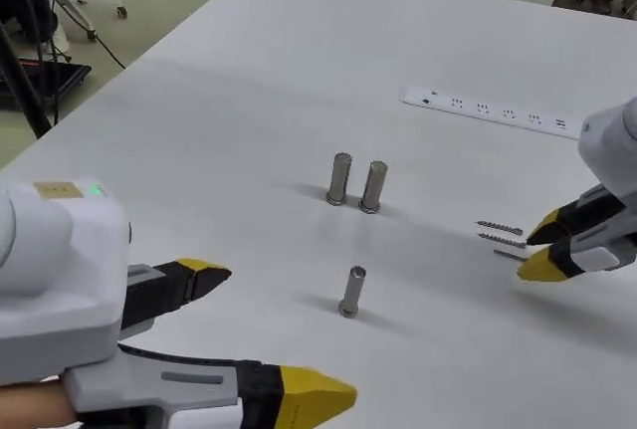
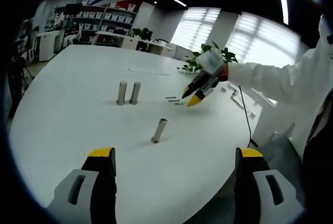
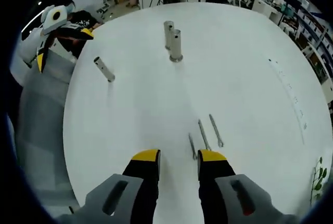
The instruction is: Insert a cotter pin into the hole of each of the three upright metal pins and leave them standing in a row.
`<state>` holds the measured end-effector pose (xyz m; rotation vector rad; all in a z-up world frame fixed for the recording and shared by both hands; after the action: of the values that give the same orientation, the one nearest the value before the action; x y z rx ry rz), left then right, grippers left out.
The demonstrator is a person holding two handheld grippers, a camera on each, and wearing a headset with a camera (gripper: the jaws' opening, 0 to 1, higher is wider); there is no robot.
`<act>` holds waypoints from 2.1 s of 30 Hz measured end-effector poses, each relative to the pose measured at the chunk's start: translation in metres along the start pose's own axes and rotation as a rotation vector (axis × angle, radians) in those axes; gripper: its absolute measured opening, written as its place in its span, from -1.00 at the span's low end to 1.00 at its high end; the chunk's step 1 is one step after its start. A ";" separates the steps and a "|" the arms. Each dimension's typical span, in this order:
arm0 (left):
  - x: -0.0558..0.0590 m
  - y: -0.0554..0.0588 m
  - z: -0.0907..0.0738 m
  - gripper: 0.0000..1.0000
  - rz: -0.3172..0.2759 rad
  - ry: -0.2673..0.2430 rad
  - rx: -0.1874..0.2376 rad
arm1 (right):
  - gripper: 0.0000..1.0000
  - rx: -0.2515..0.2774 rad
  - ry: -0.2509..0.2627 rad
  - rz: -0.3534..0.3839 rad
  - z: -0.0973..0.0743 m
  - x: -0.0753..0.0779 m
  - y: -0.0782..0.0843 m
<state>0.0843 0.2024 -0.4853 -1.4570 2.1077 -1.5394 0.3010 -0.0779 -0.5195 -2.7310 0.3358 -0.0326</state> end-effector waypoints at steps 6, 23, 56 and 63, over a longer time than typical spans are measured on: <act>0.001 0.001 -0.002 0.86 -0.011 -0.011 0.005 | -0.62 -0.044 0.002 0.015 0.010 0.009 0.004; 0.004 -0.001 -0.002 0.83 -0.040 -0.034 0.026 | -0.83 -0.113 0.019 -0.041 0.019 0.007 -0.003; 0.010 -0.004 0.005 0.81 -0.042 -0.021 0.038 | -1.00 -0.300 -0.008 -0.273 0.026 0.016 -0.015; 0.008 -0.006 0.005 0.79 -0.043 -0.029 0.053 | -1.00 -0.295 0.007 -0.262 0.026 0.018 -0.013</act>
<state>0.0865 0.1926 -0.4801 -1.5065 2.0167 -1.5662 0.3235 -0.0606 -0.5388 -3.0496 -0.0206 -0.0685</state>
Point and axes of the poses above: the centre of the closed fingertips' face, and the gripper's own axes: z roughly forward along the fingers, x roughly to its right, y roughly out of its underside, the point moved 8 cm from there along -z, roughly backward along the fingers, and after that the axes turned 1 degree about -x, right-handed, at the moved point
